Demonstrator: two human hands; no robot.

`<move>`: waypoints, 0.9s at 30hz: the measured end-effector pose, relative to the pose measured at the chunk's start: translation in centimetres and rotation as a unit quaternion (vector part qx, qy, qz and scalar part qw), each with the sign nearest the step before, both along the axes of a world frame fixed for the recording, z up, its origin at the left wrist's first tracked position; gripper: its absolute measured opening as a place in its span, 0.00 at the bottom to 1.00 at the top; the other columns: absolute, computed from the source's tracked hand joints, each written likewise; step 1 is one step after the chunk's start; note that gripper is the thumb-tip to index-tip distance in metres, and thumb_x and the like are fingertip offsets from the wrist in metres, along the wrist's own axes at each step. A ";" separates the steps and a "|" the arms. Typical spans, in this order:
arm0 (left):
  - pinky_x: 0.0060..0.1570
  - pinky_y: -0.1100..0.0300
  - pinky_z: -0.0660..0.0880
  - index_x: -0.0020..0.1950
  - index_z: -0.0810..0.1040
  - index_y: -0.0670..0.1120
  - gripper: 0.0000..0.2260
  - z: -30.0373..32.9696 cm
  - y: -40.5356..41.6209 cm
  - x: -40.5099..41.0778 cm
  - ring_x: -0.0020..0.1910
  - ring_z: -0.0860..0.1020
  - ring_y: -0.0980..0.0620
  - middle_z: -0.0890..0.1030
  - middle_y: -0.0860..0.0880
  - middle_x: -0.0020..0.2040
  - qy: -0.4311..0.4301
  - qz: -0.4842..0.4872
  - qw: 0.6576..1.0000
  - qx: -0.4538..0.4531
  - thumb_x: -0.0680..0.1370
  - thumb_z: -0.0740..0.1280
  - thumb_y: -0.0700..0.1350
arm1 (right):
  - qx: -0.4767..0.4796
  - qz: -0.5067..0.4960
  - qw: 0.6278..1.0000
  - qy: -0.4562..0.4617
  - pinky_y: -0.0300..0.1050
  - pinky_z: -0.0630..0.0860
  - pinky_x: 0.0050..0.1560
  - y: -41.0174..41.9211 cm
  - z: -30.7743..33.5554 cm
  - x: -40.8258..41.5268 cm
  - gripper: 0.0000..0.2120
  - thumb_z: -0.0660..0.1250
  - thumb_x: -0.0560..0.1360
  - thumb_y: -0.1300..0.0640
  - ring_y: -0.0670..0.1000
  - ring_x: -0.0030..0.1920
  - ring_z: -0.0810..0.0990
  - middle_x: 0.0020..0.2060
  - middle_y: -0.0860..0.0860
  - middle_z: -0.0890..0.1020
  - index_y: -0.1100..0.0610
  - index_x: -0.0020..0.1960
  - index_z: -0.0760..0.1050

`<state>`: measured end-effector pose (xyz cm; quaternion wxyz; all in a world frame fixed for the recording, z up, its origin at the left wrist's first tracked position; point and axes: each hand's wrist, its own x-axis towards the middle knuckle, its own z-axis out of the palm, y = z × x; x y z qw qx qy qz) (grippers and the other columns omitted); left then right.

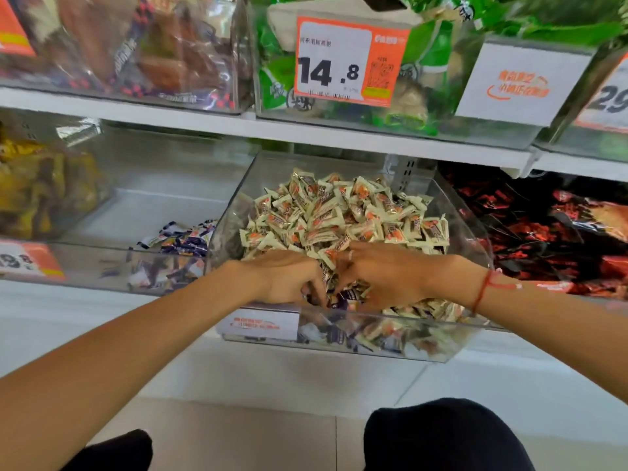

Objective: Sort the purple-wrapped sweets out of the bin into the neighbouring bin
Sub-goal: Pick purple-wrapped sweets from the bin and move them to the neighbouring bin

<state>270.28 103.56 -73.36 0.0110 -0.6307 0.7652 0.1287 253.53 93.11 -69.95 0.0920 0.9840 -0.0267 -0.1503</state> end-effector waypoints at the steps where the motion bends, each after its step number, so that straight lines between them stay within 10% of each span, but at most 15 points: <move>1: 0.36 0.61 0.69 0.54 0.81 0.59 0.13 -0.1 0.0 0.2 0.46 0.77 0.54 0.80 0.57 0.49 -0.001 0.005 1.000 -0.023 0.73 0.68 0.61 | 0.001 -0.005 1.000 -0.027 0.44 0.67 0.50 -0.3 -0.4 -0.3 0.24 0.66 0.73 0.40 0.48 0.57 0.65 0.62 0.47 0.71 0.46 0.67 0.72; 9: 0.50 0.60 0.75 0.59 0.78 0.55 0.15 1.5 4.1 1.9 0.51 0.79 0.58 0.80 0.58 0.54 0.019 0.144 0.956 -0.255 0.75 0.63 0.59 | 0.166 -0.128 0.955 -0.209 0.34 0.67 0.47 -1.6 -1.6 -0.2 0.24 0.67 0.74 0.42 0.40 0.50 0.69 0.57 0.43 0.78 0.50 0.67 0.72; 14: 0.31 0.71 0.64 0.56 0.80 0.56 0.15 3.2 6.7 1.1 0.32 0.76 0.61 0.83 0.56 0.45 0.062 0.241 0.870 -0.426 0.73 0.65 0.59 | 0.402 -0.157 0.875 -0.220 0.59 0.78 0.48 -0.5 0.5 0.8 0.15 0.66 0.76 0.50 0.60 0.45 0.79 0.51 0.33 0.80 0.46 0.62 0.76; 16: 0.32 0.73 0.60 0.53 0.80 0.57 0.12 3.6 7.6 1.9 0.35 0.73 0.62 0.81 0.59 0.43 0.086 0.272 0.840 -0.461 0.72 0.68 0.58 | 0.453 -0.153 0.850 -0.219 0.51 0.76 0.41 0.2 1.6 1.0 0.14 0.65 0.77 0.53 0.57 0.39 0.80 0.44 0.34 0.82 0.48 0.63 0.76; 19: 0.31 0.66 0.66 0.53 0.79 0.59 0.12 3.8 8.5 4.3 0.36 0.73 0.63 0.76 0.62 0.43 0.096 0.317 0.814 -0.478 0.71 0.70 0.57 | 0.486 -0.157 0.828 -0.232 0.30 0.69 0.35 1.0 2.1 2.3 0.14 0.61 0.80 0.54 0.39 0.28 0.72 0.32 0.38 0.80 0.50 0.65 0.72; 23: 0.36 0.58 0.69 0.55 0.79 0.56 0.11 2.4 9.9 8.2 0.44 0.75 0.54 0.74 0.58 0.45 0.064 0.409 0.794 -0.445 0.74 0.69 0.55 | 0.527 -0.153 0.785 -0.289 0.38 0.77 0.36 3.3 2.2 6.3 0.16 0.61 0.79 0.49 0.44 0.32 0.78 0.44 0.62 0.81 0.51 0.65 0.72; 27: 0.41 0.55 0.72 0.56 0.79 0.53 0.10 0.3 10.6 10.7 0.48 0.78 0.48 0.79 0.53 0.49 0.096 0.464 0.781 -0.407 0.75 0.70 0.51 | 0.527 -0.124 0.762 -0.355 0.32 0.73 0.34 6.4 2.2 12.4 0.12 0.61 0.81 0.59 0.40 0.35 0.80 0.51 0.56 0.82 0.61 0.62 0.73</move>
